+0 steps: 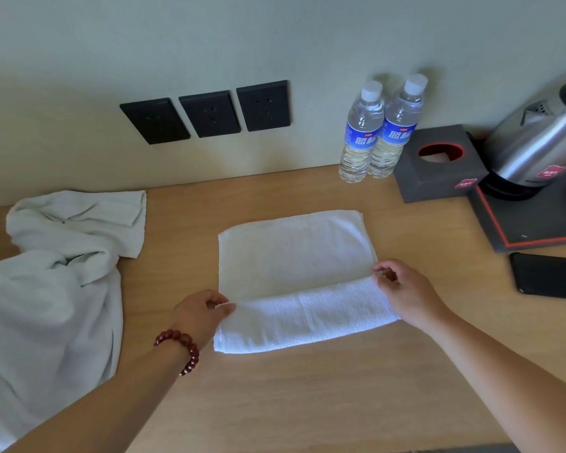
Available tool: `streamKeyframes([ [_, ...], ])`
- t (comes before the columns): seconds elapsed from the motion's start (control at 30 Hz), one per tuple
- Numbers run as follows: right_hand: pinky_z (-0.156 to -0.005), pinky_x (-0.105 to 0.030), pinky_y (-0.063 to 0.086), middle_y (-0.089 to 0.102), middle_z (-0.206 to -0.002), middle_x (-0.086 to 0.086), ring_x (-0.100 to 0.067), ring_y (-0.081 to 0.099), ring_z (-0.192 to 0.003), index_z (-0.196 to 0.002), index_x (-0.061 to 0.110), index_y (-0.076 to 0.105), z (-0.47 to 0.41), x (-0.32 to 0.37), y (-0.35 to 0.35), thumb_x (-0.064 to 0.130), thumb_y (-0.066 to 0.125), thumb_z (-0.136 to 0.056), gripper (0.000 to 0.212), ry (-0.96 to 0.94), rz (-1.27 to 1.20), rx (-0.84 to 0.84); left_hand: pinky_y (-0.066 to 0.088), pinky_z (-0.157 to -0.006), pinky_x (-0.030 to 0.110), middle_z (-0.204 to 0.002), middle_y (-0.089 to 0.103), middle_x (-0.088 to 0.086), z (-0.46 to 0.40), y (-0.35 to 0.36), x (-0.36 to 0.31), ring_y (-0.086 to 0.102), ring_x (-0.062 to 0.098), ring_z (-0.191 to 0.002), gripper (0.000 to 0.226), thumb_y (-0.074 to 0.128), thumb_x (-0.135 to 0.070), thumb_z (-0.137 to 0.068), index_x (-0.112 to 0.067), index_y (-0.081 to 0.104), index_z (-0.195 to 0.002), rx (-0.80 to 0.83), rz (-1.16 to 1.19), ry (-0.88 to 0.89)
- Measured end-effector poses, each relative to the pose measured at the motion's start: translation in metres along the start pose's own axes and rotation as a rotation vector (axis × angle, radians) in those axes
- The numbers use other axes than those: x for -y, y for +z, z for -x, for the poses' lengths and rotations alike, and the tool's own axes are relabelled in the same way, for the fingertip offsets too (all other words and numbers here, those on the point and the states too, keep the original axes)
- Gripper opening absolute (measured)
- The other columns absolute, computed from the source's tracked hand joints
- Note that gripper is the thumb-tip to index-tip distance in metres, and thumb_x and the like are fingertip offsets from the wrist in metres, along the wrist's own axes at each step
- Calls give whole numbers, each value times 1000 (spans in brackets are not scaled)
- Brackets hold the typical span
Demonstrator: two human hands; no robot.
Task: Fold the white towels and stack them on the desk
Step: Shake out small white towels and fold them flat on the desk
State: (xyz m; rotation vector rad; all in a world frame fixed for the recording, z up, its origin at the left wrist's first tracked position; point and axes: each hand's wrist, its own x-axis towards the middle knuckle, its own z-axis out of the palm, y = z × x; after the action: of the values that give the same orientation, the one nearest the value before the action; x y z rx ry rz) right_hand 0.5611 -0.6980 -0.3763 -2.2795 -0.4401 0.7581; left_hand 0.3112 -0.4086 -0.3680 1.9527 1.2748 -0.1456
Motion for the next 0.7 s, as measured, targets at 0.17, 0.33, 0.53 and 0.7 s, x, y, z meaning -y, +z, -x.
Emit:
streamKeyframes([
  [0.17, -61, -18, 45, 68, -95, 2, -14, 66, -80, -115, 34, 62, 12, -8, 3, 37, 69, -93, 23, 32, -50, 41, 54, -69, 36, -84, 70, 2, 2, 0, 5, 65, 21, -80, 11, 78, -38, -82, -30, 70, -82, -77, 148, -41],
  [0.33, -58, -13, 43, 69, -90, 7, -12, 65, -81, -111, 31, 64, 13, -10, 9, 24, 60, -99, 14, 14, -51, -31, 49, -61, 28, -83, 70, -3, 2, -3, -19, 65, 20, -80, 15, 75, -41, -84, -30, 66, -83, -127, 153, -50],
  [0.53, -56, -18, 40, 66, -83, -9, -28, 61, -74, -109, 26, 59, 13, -5, 21, 18, 52, -102, 13, 3, -134, -183, 48, -59, 26, -85, 68, -6, 1, -6, -27, 65, 17, -79, 13, 74, -40, -86, -31, 65, -89, -171, 199, -37],
  [0.7, -58, -27, 43, 63, -82, 11, -10, 61, -71, -118, 18, 59, 7, -9, 27, 23, 48, -104, 19, 48, -14, -265, 54, -62, 30, -82, 69, -6, -9, -3, -17, 67, 17, -75, 9, 72, -34, -88, -29, 65, -87, -201, 175, -78],
])
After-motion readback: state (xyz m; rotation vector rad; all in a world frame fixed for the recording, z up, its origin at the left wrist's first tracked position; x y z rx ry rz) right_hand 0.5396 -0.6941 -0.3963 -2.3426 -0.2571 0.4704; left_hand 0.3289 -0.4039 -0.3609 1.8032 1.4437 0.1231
